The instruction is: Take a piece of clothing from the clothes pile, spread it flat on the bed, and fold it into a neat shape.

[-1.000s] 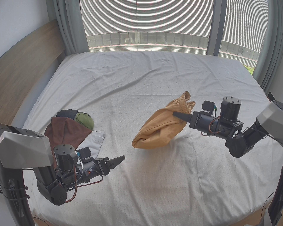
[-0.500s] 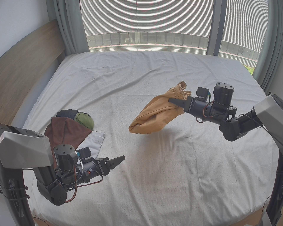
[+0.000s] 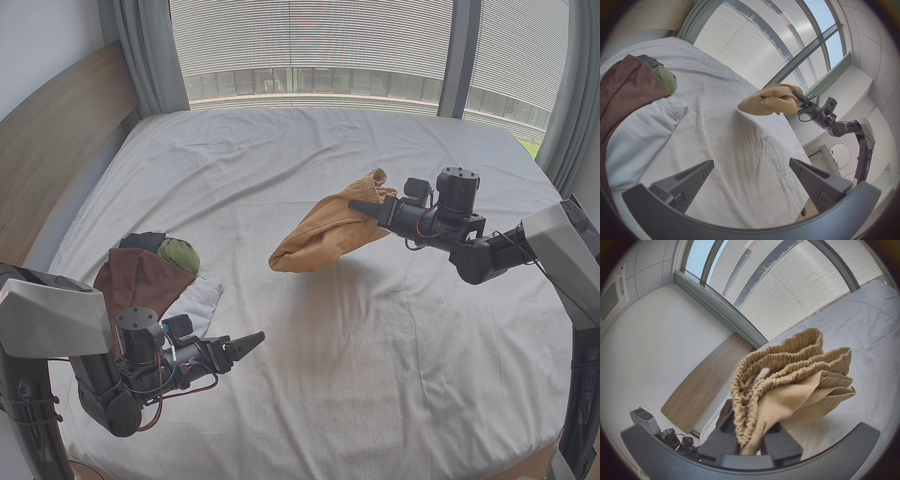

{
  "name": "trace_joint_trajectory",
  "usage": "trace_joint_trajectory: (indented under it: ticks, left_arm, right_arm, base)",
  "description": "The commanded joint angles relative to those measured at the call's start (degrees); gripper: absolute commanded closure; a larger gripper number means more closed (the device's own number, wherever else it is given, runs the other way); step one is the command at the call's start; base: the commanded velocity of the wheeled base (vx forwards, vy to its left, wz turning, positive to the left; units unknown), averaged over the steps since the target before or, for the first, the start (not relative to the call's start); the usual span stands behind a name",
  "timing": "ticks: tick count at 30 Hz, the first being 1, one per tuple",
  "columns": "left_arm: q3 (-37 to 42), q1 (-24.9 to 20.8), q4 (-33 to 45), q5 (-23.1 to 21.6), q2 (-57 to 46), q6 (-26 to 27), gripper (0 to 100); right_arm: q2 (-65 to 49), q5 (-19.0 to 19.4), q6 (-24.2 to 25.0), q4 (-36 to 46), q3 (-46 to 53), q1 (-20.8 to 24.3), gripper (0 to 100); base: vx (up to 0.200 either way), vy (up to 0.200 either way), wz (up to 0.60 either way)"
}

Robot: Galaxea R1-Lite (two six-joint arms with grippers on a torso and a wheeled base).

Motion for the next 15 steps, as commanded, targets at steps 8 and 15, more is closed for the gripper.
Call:
trace_joint_trajectory:
  ticks: [8,15]
  left_arm:
    - [0.2,0.0,0.0,0.0,0.1,0.0,0]
    - [0.3,0.0,0.0,0.0,0.2,0.0,0]
  right_arm:
    - [8.8,-1.9,-0.2,0.6,-9.4,-0.3,100]
    - [14.9,-2.7,-2.1,-1.9,-7.1,-0.8,100]
  base:
    - [0.0,0.0,0.0]
    - [0.0,0.0,0.0]
